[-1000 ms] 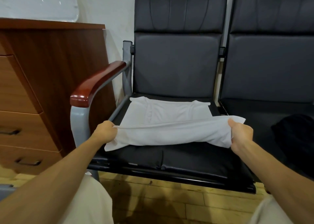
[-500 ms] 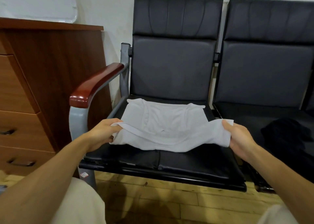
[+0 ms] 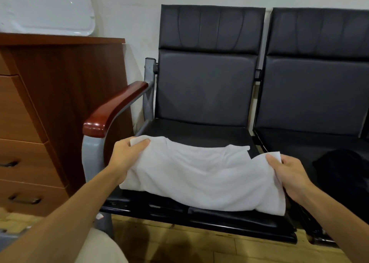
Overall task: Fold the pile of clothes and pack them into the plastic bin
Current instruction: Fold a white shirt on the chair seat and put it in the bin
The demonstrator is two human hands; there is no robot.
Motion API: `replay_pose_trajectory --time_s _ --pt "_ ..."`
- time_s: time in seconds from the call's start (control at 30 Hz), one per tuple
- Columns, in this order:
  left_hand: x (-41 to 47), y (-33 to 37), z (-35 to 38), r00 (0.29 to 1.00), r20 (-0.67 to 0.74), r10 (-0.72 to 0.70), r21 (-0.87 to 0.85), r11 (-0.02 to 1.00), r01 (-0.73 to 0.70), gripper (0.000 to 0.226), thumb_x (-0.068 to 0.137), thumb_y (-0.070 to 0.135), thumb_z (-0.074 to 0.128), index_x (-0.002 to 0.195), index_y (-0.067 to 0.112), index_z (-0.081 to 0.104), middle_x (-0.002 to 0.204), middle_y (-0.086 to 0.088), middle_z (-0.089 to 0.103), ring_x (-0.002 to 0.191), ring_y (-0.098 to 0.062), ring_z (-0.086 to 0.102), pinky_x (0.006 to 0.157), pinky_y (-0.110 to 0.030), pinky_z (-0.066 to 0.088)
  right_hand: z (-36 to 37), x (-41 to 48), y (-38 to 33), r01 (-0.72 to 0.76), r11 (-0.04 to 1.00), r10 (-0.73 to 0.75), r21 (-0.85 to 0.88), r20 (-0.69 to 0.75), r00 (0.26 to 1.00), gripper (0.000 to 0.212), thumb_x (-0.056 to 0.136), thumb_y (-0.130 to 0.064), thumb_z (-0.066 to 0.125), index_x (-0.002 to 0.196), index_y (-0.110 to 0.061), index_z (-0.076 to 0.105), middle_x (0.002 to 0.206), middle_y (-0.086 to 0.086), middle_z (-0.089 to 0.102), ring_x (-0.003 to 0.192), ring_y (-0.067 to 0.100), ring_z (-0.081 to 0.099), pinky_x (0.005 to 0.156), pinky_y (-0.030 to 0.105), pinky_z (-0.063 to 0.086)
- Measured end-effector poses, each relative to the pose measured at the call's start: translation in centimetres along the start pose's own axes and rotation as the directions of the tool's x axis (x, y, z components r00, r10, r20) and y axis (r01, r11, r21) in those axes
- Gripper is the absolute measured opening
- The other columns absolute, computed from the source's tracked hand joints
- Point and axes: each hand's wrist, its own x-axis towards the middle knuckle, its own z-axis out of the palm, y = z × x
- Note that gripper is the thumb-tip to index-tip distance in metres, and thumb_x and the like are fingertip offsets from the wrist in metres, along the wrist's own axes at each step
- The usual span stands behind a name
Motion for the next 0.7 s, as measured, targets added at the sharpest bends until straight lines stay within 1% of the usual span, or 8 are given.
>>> replay_pose_trajectory --time_s 0.07,0.17,0.27,0.37,0.47,0.57,0.63,0.7 --pt "1.3 0.1 1.0 0.996 -0.081 -0.025 -0.016 1.000 0.024 0.022 0.090 0.028 0.065 0.109 0.019 0.060 0.107 -0.001 0.061 0.102 -0.024 0.056 0.095 -0.045 0.044 0.8 1.4 -0.8 0.023 0.998 -0.027 -0.067 -0.059 0.998 0.023 0.098 -0.024 0.052 0.110 -0.009 0.066 0.103 0.009 0.067 0.095 0.027 0.063 0.089 0.047 0.051" --pt "3.8 0.1 2.6 0.991 -0.137 0.004 0.013 1.000 -0.002 0.023 0.091 0.029 0.063 0.111 0.018 0.060 0.105 -0.002 0.061 0.100 -0.024 0.056 0.090 -0.042 0.045 1.7 4.2 -2.0 0.076 0.990 -0.087 -0.116 -0.098 0.991 0.019 0.098 -0.023 0.052 0.102 -0.010 0.066 0.097 0.008 0.067 0.088 0.023 0.062 0.084 0.043 0.050" --pt "6.5 -0.1 4.0 0.985 -0.159 0.073 0.075 0.995 -0.062 0.011 0.092 0.027 0.063 0.099 0.018 0.062 0.096 -0.003 0.062 0.094 -0.025 0.058 0.082 -0.038 0.047 2.7 7.6 -2.6 0.124 0.978 -0.145 -0.167 -0.123 0.982 0.021 0.098 -0.023 0.051 0.097 -0.009 0.066 0.095 0.010 0.067 0.082 0.021 0.060 0.082 0.039 0.049" --pt "9.6 -0.6 5.0 0.980 -0.183 0.072 0.119 0.992 -0.051 0.010 0.093 0.027 0.062 0.094 0.017 0.063 0.095 -0.007 0.064 0.094 -0.028 0.061 0.085 -0.041 0.051 3.8 10.9 -2.6 0.107 0.969 -0.146 -0.225 -0.163 0.976 0.025 0.099 -0.024 0.051 0.103 -0.005 0.066 0.098 0.013 0.066 0.087 0.024 0.059 0.084 0.039 0.048" --pt "12.4 -1.9 5.8 0.984 -0.167 0.055 0.231 0.973 -0.015 0.022 0.094 0.028 0.060 0.107 0.012 0.066 0.101 -0.009 0.066 0.092 -0.028 0.062 0.080 -0.039 0.053 5.2 13.7 -1.7 0.080 0.952 -0.132 -0.295 -0.161 0.978 0.026 0.099 -0.025 0.050 0.104 -0.003 0.064 0.098 0.014 0.064 0.086 0.022 0.056 0.081 0.036 0.044" --pt "14.3 -4.0 6.6 0.987 -0.161 0.022 0.384 0.922 0.042 0.032 0.097 0.026 0.055 0.122 0.006 0.061 0.108 -0.012 0.063 0.088 -0.023 0.058 0.072 -0.033 0.047 6.7 15.4 -0.5 0.058 0.922 -0.113 -0.382 -0.124 0.986 0.024 0.099 -0.023 0.049 0.106 -0.004 0.063 0.101 0.015 0.063 0.086 0.021 0.054 0.081 0.037 0.042" --pt "15.1 -5.2 7.0 0.983 -0.183 0.002 0.439 0.895 0.080 0.035 0.099 0.020 0.052 0.128 0.003 0.057 0.116 -0.017 0.062 0.093 -0.026 0.059 0.076 -0.035 0.049 7.6 15.8 0.4 0.040 0.894 -0.098 -0.446 -0.106 0.990 0.022 0.098 -0.015 0.050 0.111 -0.004 0.063 0.108 0.017 0.063 0.093 0.025 0.057 0.085 0.038 0.044" --pt "15.4 -5.7 7.2 0.980 -0.200 0.011 0.470 0.879 0.086 0.036 0.099 0.016 0.049 0.133 0.003 0.053 0.123 -0.020 0.060 0.106 -0.033 0.059 0.088 -0.041 0.051 8.1 16.1 1.2 0.037 0.862 -0.101 -0.505 -0.100 0.990 0.026 0.095 -0.006 0.051 0.120 -0.006 0.060 0.117 0.017 0.062 0.105 0.030 0.059 0.090 0.040 0.047"
